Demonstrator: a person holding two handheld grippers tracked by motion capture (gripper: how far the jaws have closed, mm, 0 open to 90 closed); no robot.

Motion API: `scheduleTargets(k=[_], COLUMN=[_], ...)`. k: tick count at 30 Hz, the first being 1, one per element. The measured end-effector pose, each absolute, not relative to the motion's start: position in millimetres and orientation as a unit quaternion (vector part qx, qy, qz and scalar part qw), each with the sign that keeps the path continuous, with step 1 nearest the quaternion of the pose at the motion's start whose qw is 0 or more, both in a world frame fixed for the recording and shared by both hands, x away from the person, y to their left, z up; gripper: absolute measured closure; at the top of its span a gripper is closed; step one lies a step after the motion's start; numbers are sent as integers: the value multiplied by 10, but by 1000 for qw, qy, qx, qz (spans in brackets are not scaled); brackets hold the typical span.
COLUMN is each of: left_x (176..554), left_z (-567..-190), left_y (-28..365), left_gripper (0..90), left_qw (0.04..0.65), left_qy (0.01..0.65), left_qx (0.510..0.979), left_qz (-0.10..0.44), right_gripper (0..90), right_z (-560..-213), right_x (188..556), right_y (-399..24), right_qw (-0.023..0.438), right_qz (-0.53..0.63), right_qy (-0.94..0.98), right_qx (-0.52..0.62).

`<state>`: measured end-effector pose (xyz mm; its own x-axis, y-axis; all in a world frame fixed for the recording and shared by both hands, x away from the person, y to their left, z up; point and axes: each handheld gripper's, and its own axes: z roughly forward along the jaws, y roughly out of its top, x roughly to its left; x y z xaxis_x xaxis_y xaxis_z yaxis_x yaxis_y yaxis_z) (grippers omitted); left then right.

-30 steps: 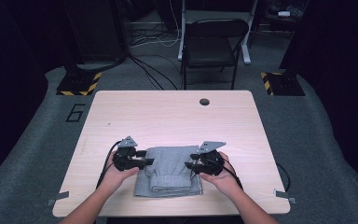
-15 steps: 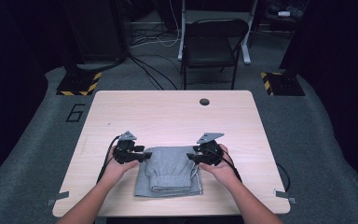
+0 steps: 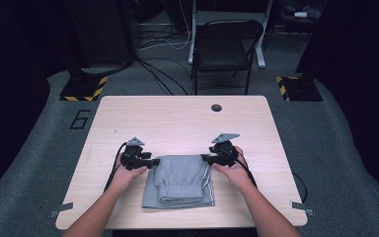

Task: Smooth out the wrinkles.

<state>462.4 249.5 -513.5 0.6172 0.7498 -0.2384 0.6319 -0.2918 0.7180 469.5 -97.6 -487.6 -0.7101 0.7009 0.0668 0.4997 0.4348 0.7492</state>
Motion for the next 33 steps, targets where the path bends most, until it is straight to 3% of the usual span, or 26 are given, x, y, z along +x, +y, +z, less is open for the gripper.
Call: scheduleTargets(k=[16,24,29,33], left_x=[4637,4609,4594,4570], left_z=[-5181,-5183,-5173,-5129], left_y=[2467,2415,2391,2391], left_gripper=[421,545,675,755], left_qw=[400,395,396,396], left_qy=[420,404,396,391], left_qx=[812,822,826,828], left_qz=[65,74,68,73], right_gripper=[448,446,556,684], right_z=[-5019,-5103,-5096,-5044], right_x=[4773,4782,4770,4729], right_y=[-990,-967,-957,-917], right_qw=[111,86,63,93], right_qz=[372,359,360,356], right_qy=[847,851,849,858], right_qx=[364,373,381,359])
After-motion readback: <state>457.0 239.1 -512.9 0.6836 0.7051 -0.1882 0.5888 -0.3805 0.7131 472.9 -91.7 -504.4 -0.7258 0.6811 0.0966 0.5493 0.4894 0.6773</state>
